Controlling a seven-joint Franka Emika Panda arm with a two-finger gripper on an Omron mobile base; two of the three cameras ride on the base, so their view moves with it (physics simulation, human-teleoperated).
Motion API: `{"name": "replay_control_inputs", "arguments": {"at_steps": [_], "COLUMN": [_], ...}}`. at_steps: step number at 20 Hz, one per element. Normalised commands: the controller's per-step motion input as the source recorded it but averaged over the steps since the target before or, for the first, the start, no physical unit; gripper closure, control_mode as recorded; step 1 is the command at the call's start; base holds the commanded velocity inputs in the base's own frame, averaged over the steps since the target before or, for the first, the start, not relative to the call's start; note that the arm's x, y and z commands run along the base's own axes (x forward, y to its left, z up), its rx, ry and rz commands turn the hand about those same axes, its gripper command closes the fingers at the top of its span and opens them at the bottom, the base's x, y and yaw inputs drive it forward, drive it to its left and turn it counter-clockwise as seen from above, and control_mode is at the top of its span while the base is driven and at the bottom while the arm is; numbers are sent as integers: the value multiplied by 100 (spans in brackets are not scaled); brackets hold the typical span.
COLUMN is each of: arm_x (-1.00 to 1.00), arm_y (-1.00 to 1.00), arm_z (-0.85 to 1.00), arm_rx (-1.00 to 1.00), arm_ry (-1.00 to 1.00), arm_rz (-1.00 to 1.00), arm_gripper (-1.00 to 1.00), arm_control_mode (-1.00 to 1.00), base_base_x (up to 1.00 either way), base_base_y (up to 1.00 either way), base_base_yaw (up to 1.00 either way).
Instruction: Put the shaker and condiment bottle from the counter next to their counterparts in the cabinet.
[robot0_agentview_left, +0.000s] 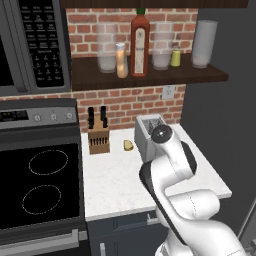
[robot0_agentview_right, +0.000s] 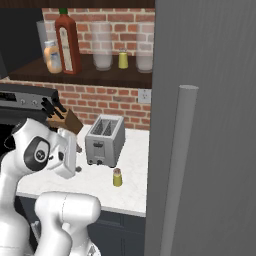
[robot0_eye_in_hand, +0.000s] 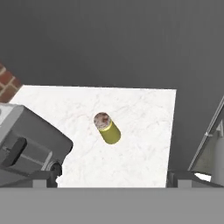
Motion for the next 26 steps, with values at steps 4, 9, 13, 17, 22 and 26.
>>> {"name": "replay_control_inputs", "arguments": {"at_steps": [4, 9, 13, 17, 22, 26], "arm_x": [0, 0, 0, 0, 0, 2], "arm_y": [-47, -39, -18, -9, -12, -16], "arm_z": [-84, -57, -35, -39, -46, -44], "arm_rx": [0, 0, 0, 0, -1, -1], "arm_ry": [-17, -7, -3, -2, -2, -3], "arm_rz": [0, 0, 0, 0, 0, 0], "arm_gripper": [-100, -100, -100, -100, -100, -100], "arm_control_mode": [-100, -100, -100, -100, -100, -100], "base_base_x": [0, 0, 0, 0, 0, 0], "base_base_y": [0, 0, 0, 0, 0, 0], "base_base_yaw": [0, 0, 0, 0, 0, 0]}}
